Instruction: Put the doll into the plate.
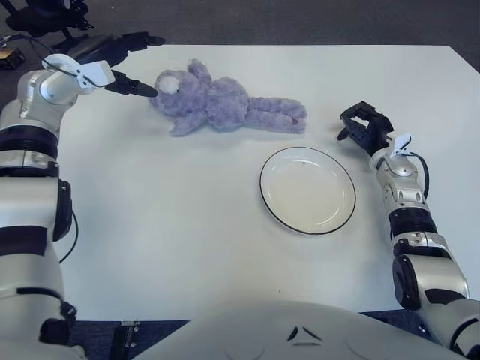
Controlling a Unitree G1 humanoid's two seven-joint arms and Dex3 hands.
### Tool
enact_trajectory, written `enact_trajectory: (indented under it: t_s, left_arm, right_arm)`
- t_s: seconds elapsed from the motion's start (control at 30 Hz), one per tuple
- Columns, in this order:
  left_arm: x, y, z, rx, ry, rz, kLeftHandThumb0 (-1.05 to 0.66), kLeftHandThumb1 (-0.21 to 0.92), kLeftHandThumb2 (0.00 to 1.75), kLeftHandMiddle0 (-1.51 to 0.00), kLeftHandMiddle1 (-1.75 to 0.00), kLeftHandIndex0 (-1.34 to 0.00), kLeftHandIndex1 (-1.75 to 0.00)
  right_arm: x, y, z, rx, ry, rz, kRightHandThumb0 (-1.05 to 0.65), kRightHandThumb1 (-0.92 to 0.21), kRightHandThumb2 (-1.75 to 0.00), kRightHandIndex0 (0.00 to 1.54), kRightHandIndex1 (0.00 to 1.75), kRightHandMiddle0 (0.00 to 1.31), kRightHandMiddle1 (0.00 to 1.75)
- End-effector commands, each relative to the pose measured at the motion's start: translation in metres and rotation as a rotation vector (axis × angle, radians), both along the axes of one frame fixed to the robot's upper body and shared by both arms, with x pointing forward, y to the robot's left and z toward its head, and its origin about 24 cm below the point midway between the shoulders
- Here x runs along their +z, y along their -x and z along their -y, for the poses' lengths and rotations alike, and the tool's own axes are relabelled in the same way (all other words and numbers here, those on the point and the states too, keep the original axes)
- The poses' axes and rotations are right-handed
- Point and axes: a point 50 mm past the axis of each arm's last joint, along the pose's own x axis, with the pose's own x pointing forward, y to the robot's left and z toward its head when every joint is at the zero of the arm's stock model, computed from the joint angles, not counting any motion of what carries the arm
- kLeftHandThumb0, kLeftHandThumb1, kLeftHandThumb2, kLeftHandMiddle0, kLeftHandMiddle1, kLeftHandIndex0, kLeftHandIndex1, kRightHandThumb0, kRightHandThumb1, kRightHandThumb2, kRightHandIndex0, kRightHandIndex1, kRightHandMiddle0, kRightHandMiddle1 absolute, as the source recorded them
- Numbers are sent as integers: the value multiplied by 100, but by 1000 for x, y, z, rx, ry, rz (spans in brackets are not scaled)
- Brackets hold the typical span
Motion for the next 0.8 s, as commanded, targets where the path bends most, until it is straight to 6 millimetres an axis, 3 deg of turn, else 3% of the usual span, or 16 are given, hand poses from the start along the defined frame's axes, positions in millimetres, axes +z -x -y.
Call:
enact_trajectory:
  t_s: [0.0,0.77]
  left_arm:
    - [4,-3,6,-24,0,-23,-86,89,1,-26,0,-24,-5]
    - [-1,-11,23,-74,-79,-189,-96,92,1,-17,0,-23,-2]
  right_arm:
    - [-36,15,0,6,-4,-170,-36,-92,-27,76,148,47,148]
    - [-34,14,-1,11,-7,-175,-36,-92,-29,77,146,45,150]
